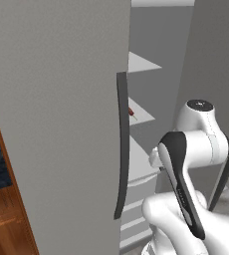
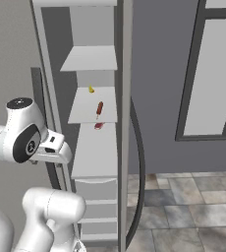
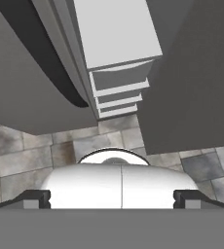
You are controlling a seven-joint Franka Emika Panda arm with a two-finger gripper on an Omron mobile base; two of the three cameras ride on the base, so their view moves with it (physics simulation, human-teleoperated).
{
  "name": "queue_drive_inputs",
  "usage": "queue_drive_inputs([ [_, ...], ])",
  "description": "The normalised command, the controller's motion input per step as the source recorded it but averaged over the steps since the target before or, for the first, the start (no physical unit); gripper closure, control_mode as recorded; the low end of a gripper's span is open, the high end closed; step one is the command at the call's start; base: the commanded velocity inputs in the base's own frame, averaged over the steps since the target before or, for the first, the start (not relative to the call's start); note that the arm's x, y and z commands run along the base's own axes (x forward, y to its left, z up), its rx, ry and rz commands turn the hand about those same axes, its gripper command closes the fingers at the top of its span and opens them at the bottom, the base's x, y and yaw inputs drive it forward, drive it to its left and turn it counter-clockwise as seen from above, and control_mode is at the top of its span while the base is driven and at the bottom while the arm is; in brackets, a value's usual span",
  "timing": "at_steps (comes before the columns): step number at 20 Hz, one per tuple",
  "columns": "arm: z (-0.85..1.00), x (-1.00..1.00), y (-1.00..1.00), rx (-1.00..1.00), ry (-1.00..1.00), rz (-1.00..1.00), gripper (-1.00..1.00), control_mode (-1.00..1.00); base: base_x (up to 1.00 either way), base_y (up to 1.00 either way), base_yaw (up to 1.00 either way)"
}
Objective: Store the hot dog in the freezer for long-term storage. Close the freezer door after placing the cooked food.
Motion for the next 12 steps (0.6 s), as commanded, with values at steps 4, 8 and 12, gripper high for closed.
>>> queue_drive_inputs([
  [4, 0.0, -0.02, 0.0, 0.0, 0.0, 0.0, -1.0, -1.0, 0.0, 0.0, 0.0],
  [8, 0.0, -0.09, 0.0, 0.0, -0.02, 0.0, -1.0, 1.0, -0.17, 0.0, 0.0],
  [12, 0.0, 0.0, 0.0, 0.0, 0.0, 0.0, -1.0, 1.0, -0.44, 0.0, 0.01],
])
